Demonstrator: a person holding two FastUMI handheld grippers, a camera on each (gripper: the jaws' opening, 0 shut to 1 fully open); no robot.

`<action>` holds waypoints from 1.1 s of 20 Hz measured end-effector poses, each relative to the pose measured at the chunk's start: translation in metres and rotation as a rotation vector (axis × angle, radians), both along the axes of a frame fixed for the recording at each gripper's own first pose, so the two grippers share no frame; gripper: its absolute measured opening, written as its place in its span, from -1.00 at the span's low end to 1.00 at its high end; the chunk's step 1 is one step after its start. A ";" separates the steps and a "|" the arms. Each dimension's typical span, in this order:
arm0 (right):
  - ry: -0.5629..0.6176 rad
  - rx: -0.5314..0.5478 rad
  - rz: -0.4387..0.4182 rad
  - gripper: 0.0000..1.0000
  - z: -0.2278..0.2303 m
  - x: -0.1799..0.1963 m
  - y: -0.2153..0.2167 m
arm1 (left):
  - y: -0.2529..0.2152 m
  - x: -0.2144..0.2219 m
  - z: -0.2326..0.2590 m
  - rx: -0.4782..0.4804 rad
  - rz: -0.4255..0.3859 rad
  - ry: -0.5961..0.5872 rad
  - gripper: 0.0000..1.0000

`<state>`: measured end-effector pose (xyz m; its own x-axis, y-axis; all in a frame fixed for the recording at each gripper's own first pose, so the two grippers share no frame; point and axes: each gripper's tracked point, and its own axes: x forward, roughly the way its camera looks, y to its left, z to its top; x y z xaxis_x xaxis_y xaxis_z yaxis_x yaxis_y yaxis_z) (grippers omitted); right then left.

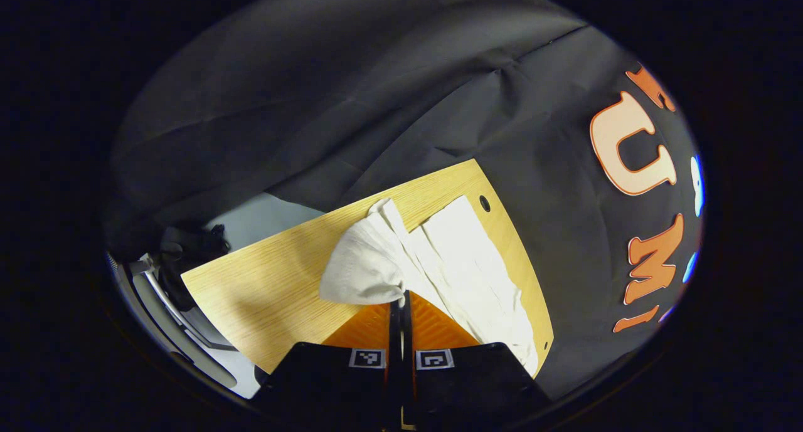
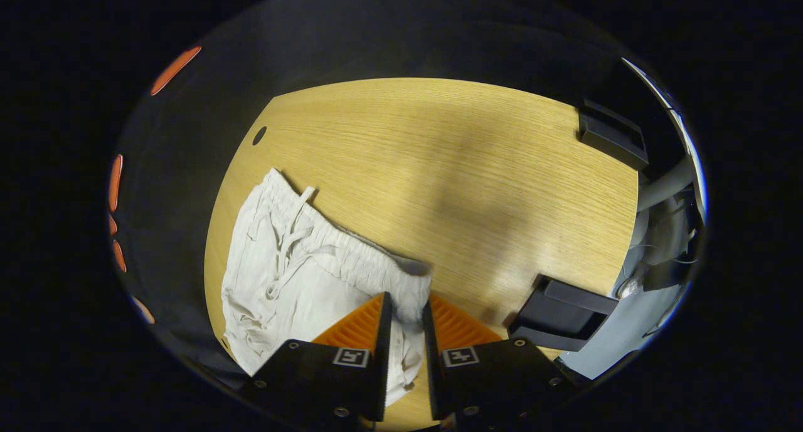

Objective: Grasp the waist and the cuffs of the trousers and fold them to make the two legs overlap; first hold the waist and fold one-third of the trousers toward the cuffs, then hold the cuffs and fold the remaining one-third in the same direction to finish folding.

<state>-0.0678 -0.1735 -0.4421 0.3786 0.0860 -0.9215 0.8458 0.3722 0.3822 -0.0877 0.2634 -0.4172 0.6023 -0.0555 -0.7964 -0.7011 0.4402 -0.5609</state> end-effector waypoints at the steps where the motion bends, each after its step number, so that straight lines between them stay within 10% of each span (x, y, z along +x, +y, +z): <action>1: -0.013 0.007 -0.023 -0.69 0.003 0.001 -0.001 | 0.000 0.001 0.003 -0.003 0.003 -0.004 -0.92; 22: -0.222 0.069 0.067 -0.86 0.102 0.092 -0.020 | 0.007 0.089 0.066 0.201 -0.206 -0.029 -0.92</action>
<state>0.0243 -0.1935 -0.3400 0.5625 0.1778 -0.8075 0.7124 0.3913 0.5825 0.0017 0.2706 -0.3507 0.6174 -0.0214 -0.7864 -0.5704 0.6762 -0.4662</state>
